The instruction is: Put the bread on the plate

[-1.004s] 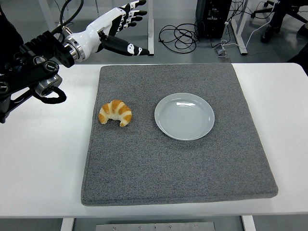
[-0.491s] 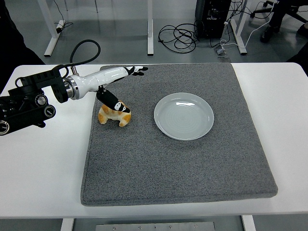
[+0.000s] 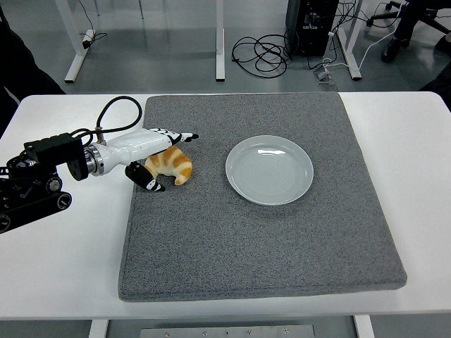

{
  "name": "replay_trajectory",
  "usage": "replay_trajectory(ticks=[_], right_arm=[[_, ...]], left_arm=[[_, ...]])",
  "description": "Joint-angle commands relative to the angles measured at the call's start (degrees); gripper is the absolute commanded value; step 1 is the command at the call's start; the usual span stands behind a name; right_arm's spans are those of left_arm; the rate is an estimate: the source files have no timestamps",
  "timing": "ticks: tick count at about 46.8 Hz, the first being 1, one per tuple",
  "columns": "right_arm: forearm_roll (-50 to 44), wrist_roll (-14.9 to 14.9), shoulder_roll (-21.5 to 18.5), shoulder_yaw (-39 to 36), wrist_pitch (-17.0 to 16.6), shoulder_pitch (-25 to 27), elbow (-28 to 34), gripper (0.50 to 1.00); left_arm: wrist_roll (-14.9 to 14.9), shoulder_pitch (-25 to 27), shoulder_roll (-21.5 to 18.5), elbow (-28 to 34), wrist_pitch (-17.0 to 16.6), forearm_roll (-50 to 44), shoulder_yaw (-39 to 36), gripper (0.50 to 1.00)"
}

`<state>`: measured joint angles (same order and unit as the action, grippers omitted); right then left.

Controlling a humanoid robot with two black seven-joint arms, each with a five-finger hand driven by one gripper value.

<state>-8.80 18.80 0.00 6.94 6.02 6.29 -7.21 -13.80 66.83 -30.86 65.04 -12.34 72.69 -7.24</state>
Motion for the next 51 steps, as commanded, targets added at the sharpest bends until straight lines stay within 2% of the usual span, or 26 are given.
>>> replay_trajectory(ticks=[1,11,17,51], right_arm=[[0.01,0.0,0.0,0.0,-0.05,-0.05,0.0,1.0],[0.01,0.0,0.0,0.0,0.04,-0.05,0.0,1.0],[0.01,0.0,0.0,0.0,0.04,0.04,0.0,1.0],[0.01,0.0,0.0,0.0,0.04,0.04,0.0,1.0]], left_arm=[[0.0,-0.04,0.1,-0.7,-0.49,0.0,0.03,0.978],[-0.43,-0.47,0.62,-5.79,-1.38,-0.53,0.12,0.977],[-1.84,-0.83,2.82,-7.64,-1.46,-0.53,0.12,0.978],[-2.55,-2.32,8.62,-12.74,-4.1,-0.79,0.12,0.978]])
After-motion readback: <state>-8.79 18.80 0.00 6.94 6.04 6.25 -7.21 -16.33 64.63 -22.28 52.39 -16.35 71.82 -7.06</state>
